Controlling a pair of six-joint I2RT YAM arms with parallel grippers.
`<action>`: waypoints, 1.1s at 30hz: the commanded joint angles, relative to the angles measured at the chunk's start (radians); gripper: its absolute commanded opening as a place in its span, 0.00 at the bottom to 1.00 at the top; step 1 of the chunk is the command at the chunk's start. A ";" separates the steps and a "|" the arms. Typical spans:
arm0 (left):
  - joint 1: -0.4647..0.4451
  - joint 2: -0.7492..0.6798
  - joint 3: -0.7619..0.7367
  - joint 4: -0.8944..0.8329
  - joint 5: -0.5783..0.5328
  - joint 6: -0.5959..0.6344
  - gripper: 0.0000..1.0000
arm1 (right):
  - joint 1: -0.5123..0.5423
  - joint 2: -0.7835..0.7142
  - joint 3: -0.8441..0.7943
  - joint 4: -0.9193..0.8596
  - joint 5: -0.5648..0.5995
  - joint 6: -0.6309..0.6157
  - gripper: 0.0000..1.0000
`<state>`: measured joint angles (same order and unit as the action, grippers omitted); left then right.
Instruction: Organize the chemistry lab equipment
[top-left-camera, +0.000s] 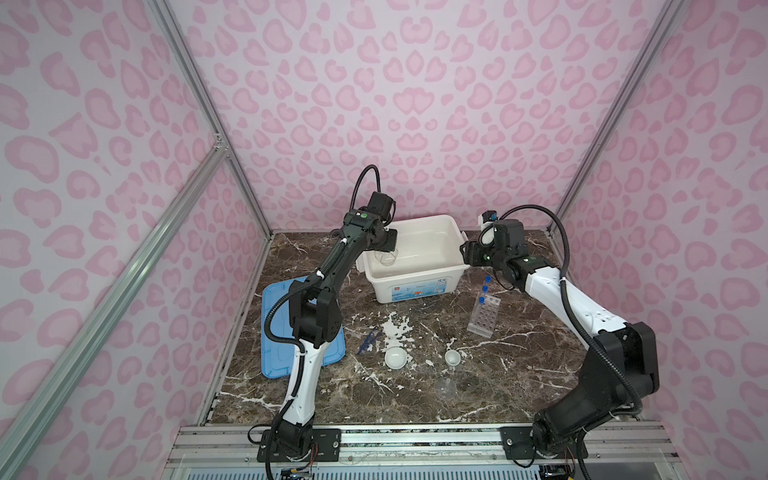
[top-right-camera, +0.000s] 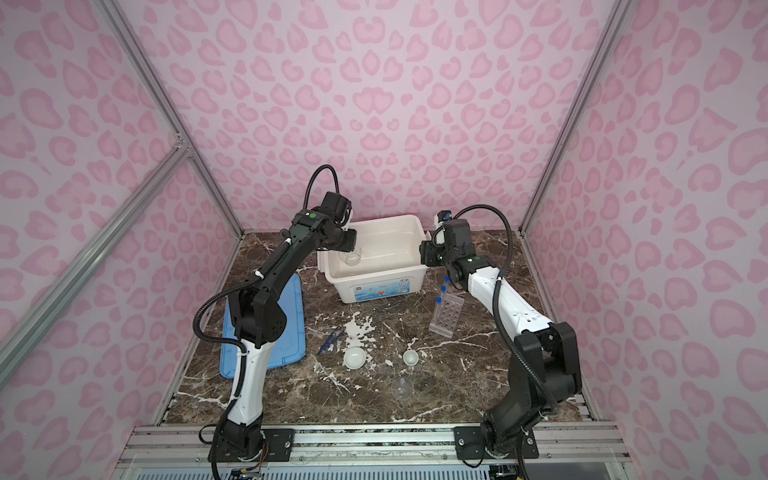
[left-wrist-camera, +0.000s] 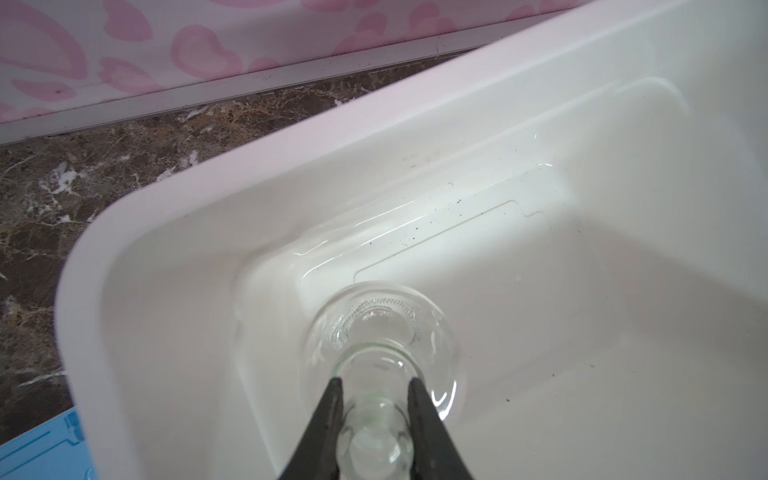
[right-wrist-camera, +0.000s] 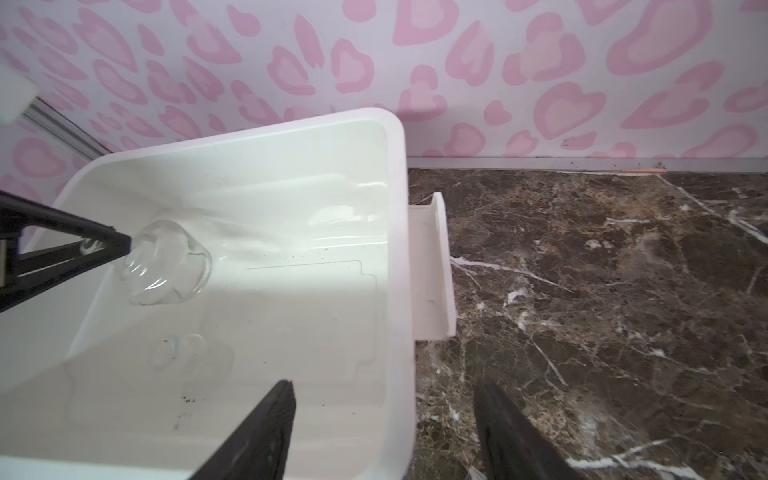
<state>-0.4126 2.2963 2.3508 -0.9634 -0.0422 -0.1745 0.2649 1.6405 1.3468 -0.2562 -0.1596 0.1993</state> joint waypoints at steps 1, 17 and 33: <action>0.001 0.006 0.011 0.042 -0.009 0.010 0.10 | -0.006 0.058 0.058 -0.078 -0.049 -0.066 0.68; 0.001 -0.049 -0.066 0.040 -0.047 0.022 0.10 | -0.003 0.261 0.297 -0.281 -0.105 -0.139 0.52; 0.000 -0.084 -0.123 0.040 -0.077 0.017 0.10 | 0.041 0.263 0.304 -0.330 -0.114 -0.187 0.30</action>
<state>-0.4126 2.2379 2.2387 -0.9447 -0.0887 -0.1574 0.3019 1.8980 1.6535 -0.5705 -0.2653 0.0319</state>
